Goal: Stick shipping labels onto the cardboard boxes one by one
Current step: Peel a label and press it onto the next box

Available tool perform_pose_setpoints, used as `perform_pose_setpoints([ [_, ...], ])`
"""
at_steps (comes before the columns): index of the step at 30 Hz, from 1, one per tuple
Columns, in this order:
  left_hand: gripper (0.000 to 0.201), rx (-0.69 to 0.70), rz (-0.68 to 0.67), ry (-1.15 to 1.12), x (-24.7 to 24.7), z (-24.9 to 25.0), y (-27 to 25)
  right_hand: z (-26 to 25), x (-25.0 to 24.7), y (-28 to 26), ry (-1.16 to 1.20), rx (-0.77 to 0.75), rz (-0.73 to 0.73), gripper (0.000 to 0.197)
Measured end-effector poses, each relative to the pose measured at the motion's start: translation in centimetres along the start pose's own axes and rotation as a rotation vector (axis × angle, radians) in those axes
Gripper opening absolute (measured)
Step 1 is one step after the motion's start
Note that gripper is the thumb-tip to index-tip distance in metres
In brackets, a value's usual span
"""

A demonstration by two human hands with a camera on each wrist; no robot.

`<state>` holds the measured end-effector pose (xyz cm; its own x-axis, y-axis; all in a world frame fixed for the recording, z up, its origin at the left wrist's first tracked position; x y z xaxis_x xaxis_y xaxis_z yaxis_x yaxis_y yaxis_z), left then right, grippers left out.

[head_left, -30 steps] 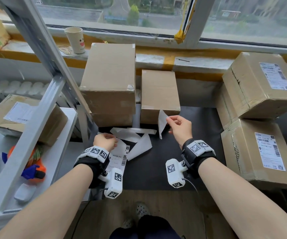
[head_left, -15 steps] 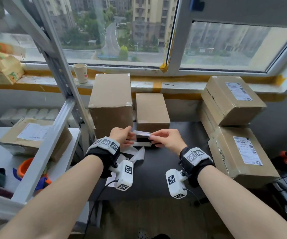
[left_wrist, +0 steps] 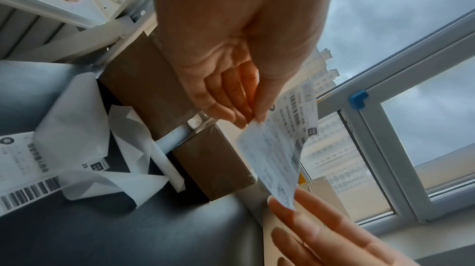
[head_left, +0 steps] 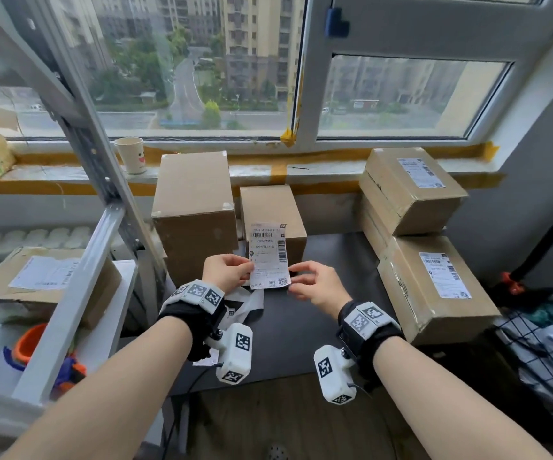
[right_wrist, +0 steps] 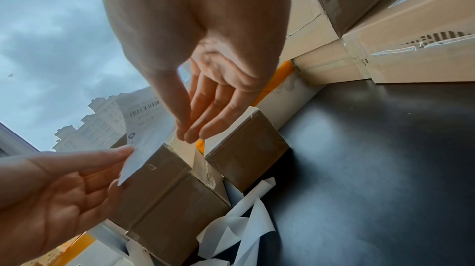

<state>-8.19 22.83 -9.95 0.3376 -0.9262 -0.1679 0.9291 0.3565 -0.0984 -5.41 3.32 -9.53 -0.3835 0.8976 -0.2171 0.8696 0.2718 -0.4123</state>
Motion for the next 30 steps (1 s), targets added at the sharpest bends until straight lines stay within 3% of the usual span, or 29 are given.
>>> perform_pose_setpoints([
  [7, 0.012, 0.029, 0.004, -0.020, 1.4, 0.8, 0.6, 0.3, -1.6, 1.1, 0.141, 0.103, 0.088, 0.017],
  [17, 0.013, 0.019, 0.035, -0.007, 3.7, 1.5, 5.5, -1.4, -4.4, 8.2, 0.046, 0.101, 0.147, 0.013],
  [23, 0.005, -0.066, 0.051, 0.024, 5.8, 0.7, 10.1, -2.6, -5.9, 13.8, 0.080, 0.091, 0.067, 0.012],
  [30, 0.011, -0.146, 0.169, 0.136, 6.4, 0.1, 15.8, -4.5, -6.6, 21.3, -0.087, 0.107, 0.033, 0.012],
])
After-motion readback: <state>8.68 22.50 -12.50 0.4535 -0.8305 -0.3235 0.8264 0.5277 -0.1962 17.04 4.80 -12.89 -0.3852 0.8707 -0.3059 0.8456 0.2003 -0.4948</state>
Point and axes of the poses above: each hand's wrist, its own y-axis towards the middle knuckle, its own x-axis out of the palm, z = x × y, the point moved 10 cm from there along y, towards the middle knuckle, and after that the axes turned 13 degrees about x, right-handed, at the moved point
